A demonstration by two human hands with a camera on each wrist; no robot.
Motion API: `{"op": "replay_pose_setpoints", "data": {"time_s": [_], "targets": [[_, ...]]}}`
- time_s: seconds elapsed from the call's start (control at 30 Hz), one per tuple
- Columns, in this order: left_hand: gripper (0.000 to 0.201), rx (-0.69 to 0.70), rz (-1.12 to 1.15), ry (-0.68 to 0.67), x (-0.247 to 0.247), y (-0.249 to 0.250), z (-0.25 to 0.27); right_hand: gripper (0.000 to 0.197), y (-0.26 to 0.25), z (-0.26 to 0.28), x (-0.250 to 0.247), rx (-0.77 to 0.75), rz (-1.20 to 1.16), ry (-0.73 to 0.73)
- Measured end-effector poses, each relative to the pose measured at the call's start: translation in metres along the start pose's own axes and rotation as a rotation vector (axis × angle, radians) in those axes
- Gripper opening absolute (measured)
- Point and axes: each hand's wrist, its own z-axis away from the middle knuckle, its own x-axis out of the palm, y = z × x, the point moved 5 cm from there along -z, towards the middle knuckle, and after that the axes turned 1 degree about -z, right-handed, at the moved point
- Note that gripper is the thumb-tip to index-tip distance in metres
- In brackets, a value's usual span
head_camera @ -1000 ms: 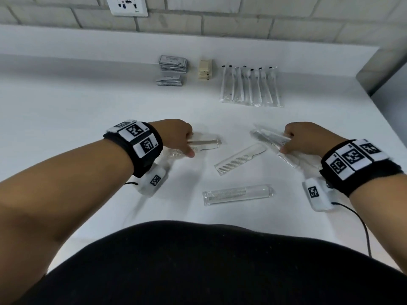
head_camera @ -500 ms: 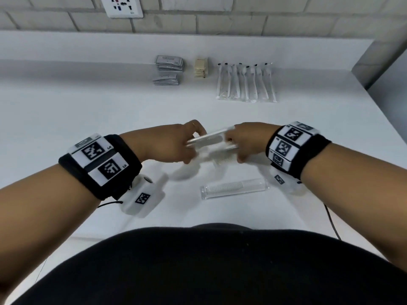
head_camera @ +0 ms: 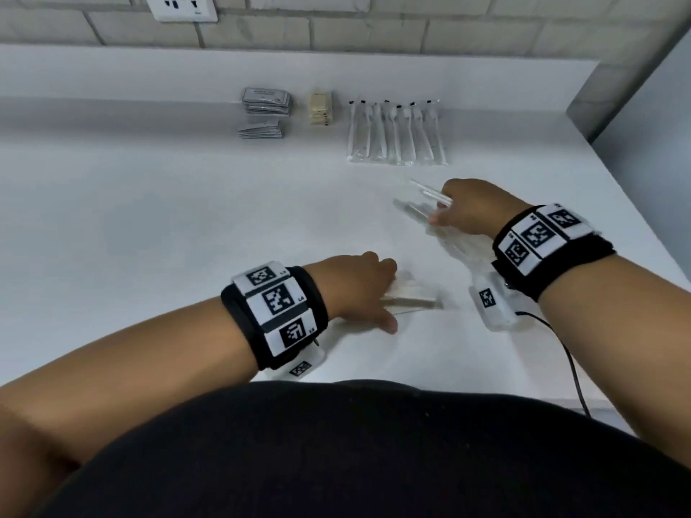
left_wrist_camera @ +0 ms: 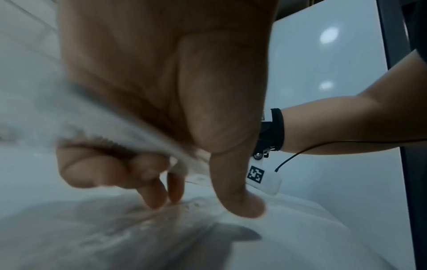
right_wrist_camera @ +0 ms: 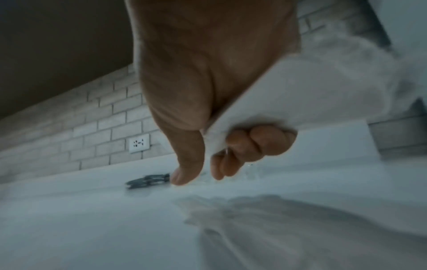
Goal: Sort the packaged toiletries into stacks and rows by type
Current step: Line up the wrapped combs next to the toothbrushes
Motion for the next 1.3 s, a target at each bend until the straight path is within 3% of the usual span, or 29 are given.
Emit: {"op": "replay_pose_setpoints", "data": {"time_s": [0.07, 0.23, 0.4, 0.5, 0.63, 0.7, 0.77, 0.87, 0.97, 1.03, 1.13, 1.3], "targets": [[0.071, -0.039, -0.032, -0.002, 0.001, 0.003, -0.002, 0.043, 0.015, 0.006, 0.006, 0.077, 0.058, -0.036], [0.062, -0.083, -0.003, -0.033, -0.006, 0.005, -0.005, 0.048, 0.023, 0.012, 0.020, 0.167, 0.042, -0.111], [0.032, -0.064, -0.015, -0.095, -0.007, 0.005, -0.006, 0.042, 0.022, 0.022, 0.025, 0.165, 0.033, -0.198], [0.017, -0.091, 0.025, -0.021, -0.011, 0.002, -0.013, 0.039, 0.027, 0.027, 0.029, 0.131, 0.062, -0.174], [0.038, -0.123, 0.154, 0.062, -0.038, 0.006, -0.036, 0.024, 0.056, 0.025, 0.020, 0.200, 0.000, -0.175], [0.054, -0.145, 0.263, 0.104, -0.055, 0.013, -0.057, 0.014, 0.077, 0.019, 0.011, 0.244, -0.123, -0.205], [0.062, -0.175, 0.432, 0.130, -0.067, 0.023, -0.083, 0.025, 0.097, 0.015, 0.004, 0.258, -0.189, -0.244], [0.074, -0.244, 0.714, 0.146, -0.080, 0.038, -0.131, 0.034, 0.132, -0.001, -0.001, 0.318, -0.406, -0.190], [0.077, -0.311, 0.830, 0.217, -0.099, 0.055, -0.186, 0.021, 0.172, -0.022, -0.011, 0.413, -0.754, -0.123], [0.076, -0.362, 0.904, 0.279, -0.110, 0.063, -0.224, 0.025, 0.198, -0.040, -0.020, 0.470, -0.898, -0.104], [0.077, -0.426, 1.043, 0.377, -0.122, 0.073, -0.267, 0.034, 0.223, -0.074, -0.031, 0.473, -0.936, -0.057], [0.059, -0.468, 1.017, 0.466, -0.152, 0.079, -0.313, 0.021, 0.250, -0.131, -0.051, 0.388, -0.871, 0.044]]}}
